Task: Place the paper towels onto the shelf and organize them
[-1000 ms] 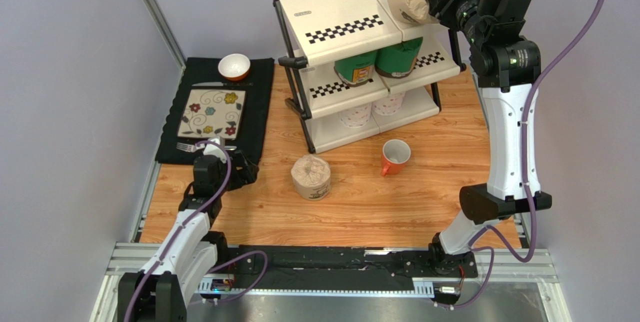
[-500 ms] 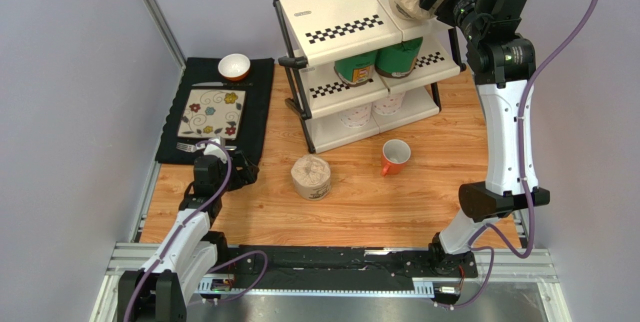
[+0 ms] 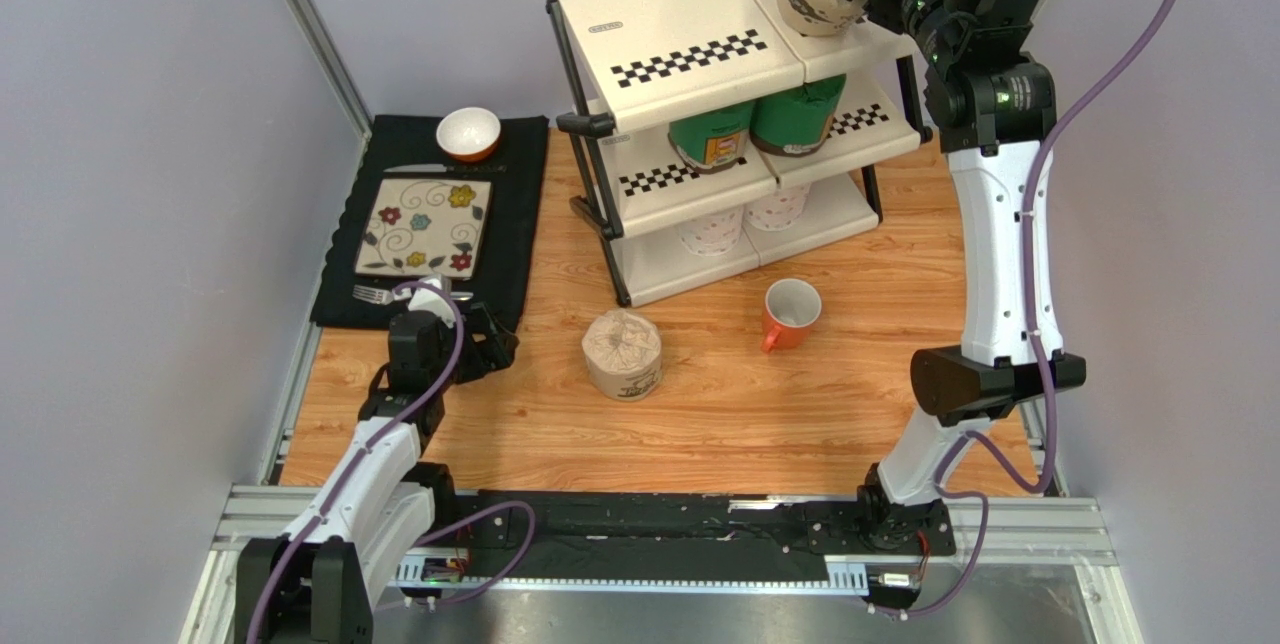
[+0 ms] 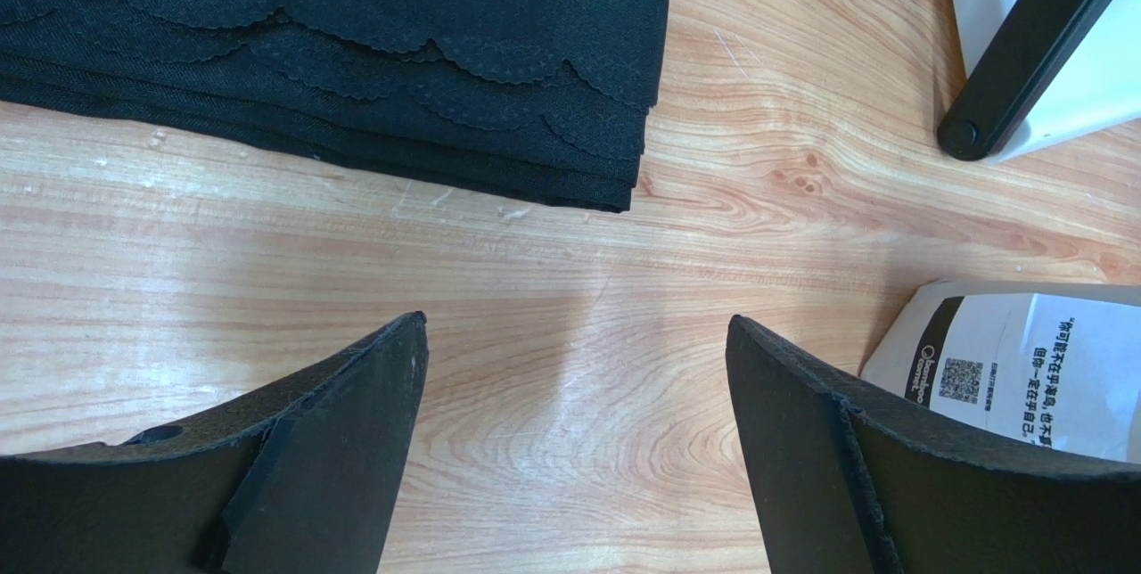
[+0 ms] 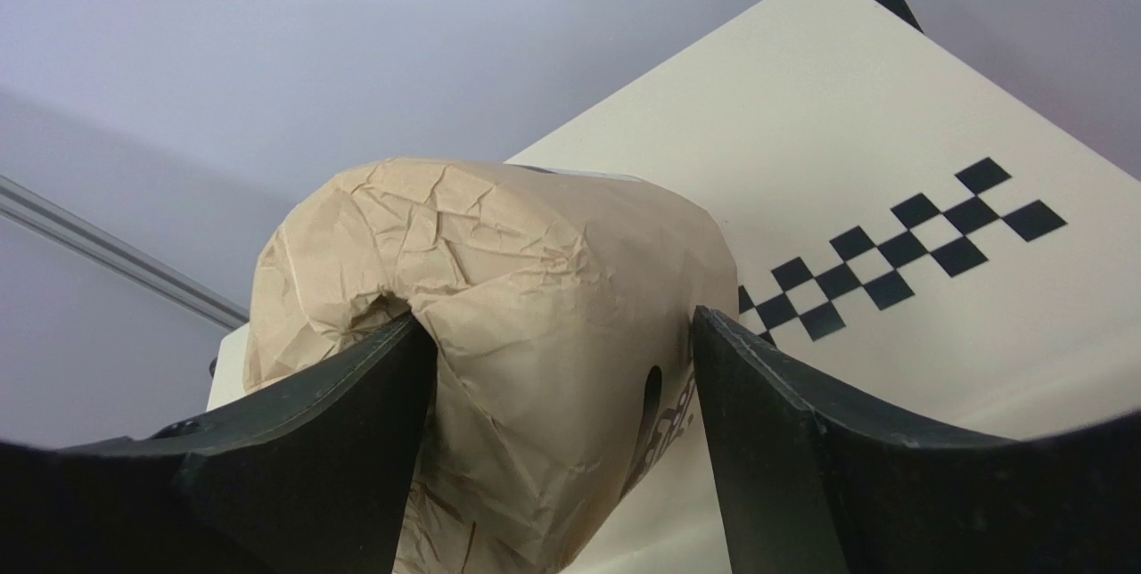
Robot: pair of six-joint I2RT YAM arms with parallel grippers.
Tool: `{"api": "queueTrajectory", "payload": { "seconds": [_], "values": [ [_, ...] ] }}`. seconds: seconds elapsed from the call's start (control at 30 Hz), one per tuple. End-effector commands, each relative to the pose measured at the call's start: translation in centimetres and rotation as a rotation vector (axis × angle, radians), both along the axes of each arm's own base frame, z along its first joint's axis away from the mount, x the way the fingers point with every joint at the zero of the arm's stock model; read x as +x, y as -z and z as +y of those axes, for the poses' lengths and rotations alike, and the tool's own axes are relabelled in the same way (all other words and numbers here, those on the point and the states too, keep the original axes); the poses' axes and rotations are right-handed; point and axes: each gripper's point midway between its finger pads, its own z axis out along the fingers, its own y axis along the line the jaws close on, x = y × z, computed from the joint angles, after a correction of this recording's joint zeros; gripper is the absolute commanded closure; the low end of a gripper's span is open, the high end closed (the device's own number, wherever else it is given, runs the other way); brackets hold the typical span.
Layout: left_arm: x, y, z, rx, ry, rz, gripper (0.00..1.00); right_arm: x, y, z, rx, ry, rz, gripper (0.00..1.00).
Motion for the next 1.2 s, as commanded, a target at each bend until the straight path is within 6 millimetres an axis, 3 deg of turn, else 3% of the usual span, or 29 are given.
{"api": "queueTrajectory", "payload": {
  "seconds": [0.0,0.3,0.5,0.6,0.63,0.7,0.73,0.77,0.8,0.83,0.87,0.9,0.93,1.0,1.03,1.1,1.13,1.17],
  "values": [
    [0.6,-0.8,0.0,-0.009,-0.005,-0.030,0.09,-0.5,-4.0,0.4,0.041,-0.053,-0.130,0.27],
    [0.5,-0.7,0.0,-0.008,-0.003,-0.027,0.10,0.0,-5.7,1.1,0.090,-0.134,-0.205,0.26],
    [0.5,-0.7,0.0,-0.009,-0.005,-0.027,0.10,-0.1,-5.6,1.4,0.099,-0.207,-0.211,0.25],
    [0.5,-0.7,-0.1,-0.013,0.002,-0.029,0.10,-1.7,-6.0,2.3,0.064,-0.268,-0.247,0.23],
    [0.5,-0.7,-0.1,-0.016,0.000,-0.026,0.10,-3.3,-7.0,2.4,0.049,-0.284,-0.277,0.23],
    [0.5,-0.8,-0.2,-0.015,0.002,-0.030,0.10,-4.5,-6.2,3.0,0.025,-0.317,-0.264,0.22],
    [0.6,-0.8,-0.1,-0.015,0.001,-0.031,0.10,-7.4,-7.9,3.3,0.006,-0.312,-0.309,0.21],
    [0.5,-0.8,-0.1,-0.016,0.002,-0.031,0.10,-8.7,-7.8,3.3,-0.045,-0.300,-0.317,0.19],
    [0.5,-0.9,-0.2,-0.019,0.004,-0.031,0.10,-9.0,-6.0,3.6,-0.062,-0.295,-0.277,0.18],
    [0.5,-0.9,-0.2,-0.018,0.002,-0.031,0.10,-12.9,-7.6,4.2,-0.066,-0.293,-0.334,0.18],
    [0.6,-1.1,-0.3,-0.022,0.007,-0.038,0.10,-14.0,-6.7,4.7,-0.084,-0.299,-0.322,0.17],
    [0.5,-0.9,-0.3,-0.023,0.005,-0.035,0.10,-14.2,-4.1,5.5,-0.092,-0.314,-0.266,0.17],
    [0.6,-0.9,-0.3,-0.024,0.006,-0.035,0.10,-17.3,-3.9,6.6,-0.082,-0.341,-0.275,0.17],
    [0.6,-1.0,-0.4,-0.027,0.010,-0.034,0.10,-19.0,-0.6,8.1,-0.088,-0.377,-0.209,0.17],
    [0.6,-0.9,-0.4,-0.028,0.012,-0.033,0.09,-20.0,3.6,9.4,-0.097,-0.398,-0.129,0.17],
    [0.5,-0.8,-0.5,-0.033,0.012,-0.028,0.09,-20.9,8.1,10.8,-0.096,-0.422,-0.035,0.17],
    [0.6,-0.8,-0.4,-0.033,0.009,-0.027,0.08,-21.7,12.2,12.0,-0.127,-0.439,0.040,0.17],
    [0.6,-0.8,-0.4,-0.033,0.007,-0.026,0.08,-21.9,14.6,12.4,-0.145,-0.436,0.090,0.16]
  ]
}}
